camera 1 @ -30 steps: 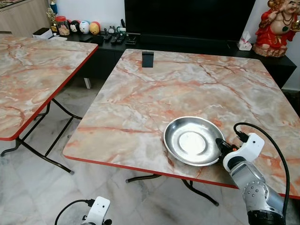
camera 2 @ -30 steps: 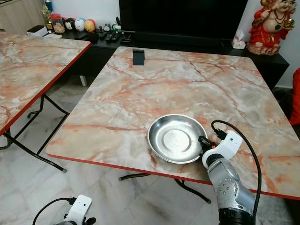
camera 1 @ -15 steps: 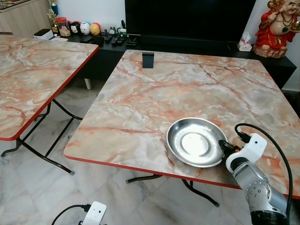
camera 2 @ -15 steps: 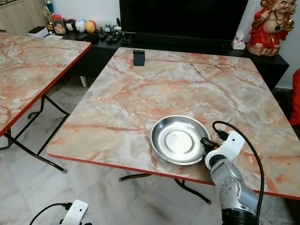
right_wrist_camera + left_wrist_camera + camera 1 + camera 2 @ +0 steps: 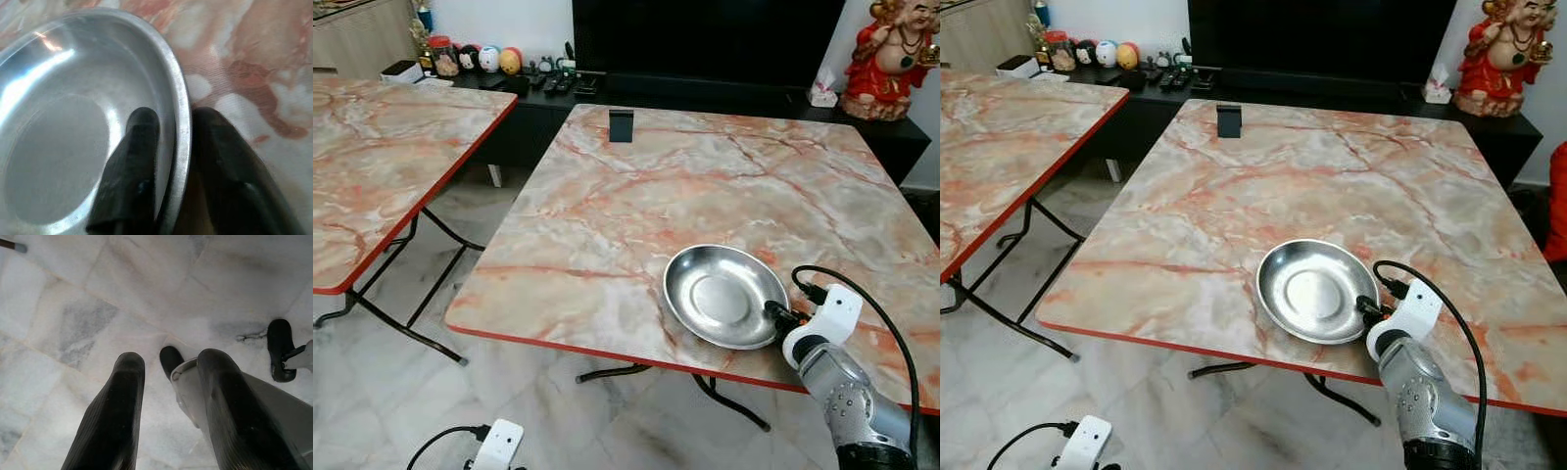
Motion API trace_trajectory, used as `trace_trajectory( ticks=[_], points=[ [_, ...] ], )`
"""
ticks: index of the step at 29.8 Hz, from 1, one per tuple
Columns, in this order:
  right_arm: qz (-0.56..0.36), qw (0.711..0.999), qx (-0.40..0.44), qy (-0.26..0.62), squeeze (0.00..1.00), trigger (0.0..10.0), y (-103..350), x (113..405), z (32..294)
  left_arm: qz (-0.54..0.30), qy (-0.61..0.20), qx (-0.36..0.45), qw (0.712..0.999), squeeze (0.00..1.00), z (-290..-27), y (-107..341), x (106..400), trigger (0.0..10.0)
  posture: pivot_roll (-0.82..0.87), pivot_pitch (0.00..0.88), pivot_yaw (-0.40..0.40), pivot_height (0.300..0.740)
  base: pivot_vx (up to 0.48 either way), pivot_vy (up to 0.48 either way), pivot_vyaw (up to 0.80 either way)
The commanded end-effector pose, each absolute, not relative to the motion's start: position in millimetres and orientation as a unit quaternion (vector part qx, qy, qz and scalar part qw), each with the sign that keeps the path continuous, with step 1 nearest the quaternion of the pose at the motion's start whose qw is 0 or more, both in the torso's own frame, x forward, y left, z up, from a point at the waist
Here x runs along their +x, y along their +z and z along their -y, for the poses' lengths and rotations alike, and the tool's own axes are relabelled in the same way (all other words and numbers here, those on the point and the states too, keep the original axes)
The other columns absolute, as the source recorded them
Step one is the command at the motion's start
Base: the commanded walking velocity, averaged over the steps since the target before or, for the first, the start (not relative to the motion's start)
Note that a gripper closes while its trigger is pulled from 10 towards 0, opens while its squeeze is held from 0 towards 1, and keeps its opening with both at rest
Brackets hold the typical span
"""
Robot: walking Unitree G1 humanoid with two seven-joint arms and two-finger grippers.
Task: Setting the table
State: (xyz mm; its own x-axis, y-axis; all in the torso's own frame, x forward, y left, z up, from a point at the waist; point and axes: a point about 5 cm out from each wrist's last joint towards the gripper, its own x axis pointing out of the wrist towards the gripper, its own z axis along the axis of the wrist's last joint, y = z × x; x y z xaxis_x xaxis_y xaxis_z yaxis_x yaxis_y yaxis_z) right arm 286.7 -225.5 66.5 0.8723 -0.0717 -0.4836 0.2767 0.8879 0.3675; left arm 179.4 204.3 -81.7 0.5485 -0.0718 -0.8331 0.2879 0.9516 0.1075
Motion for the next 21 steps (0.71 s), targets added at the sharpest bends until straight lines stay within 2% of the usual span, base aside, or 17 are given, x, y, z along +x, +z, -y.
trace_trajectory(
  ticks=[1,8,21],
  points=[
    [-0.267,0.935,0.205,-0.111,0.00,10.0,53.4,277.8,231.6,-0.467,-0.103,0.115,0.871,0.00,-203.4,-81.7,180.0,10.0,-0.01,0.000,-0.036,0.736,0.000,0.000,0.00],
    [-0.232,0.948,0.186,-0.115,0.00,10.0,64.0,283.5,234.4,-0.466,-0.102,0.114,0.871,0.00,-202.7,-81.5,180.8,10.0,-0.01,0.000,-0.037,0.736,0.000,0.000,0.00],
    [-0.123,0.968,0.203,-0.086,0.00,10.0,96.8,296.9,229.8,-0.466,-0.103,0.113,0.872,0.00,-201.4,-81.4,181.6,10.0,-0.01,0.000,-0.036,0.736,0.000,0.000,0.00]
  ],
)
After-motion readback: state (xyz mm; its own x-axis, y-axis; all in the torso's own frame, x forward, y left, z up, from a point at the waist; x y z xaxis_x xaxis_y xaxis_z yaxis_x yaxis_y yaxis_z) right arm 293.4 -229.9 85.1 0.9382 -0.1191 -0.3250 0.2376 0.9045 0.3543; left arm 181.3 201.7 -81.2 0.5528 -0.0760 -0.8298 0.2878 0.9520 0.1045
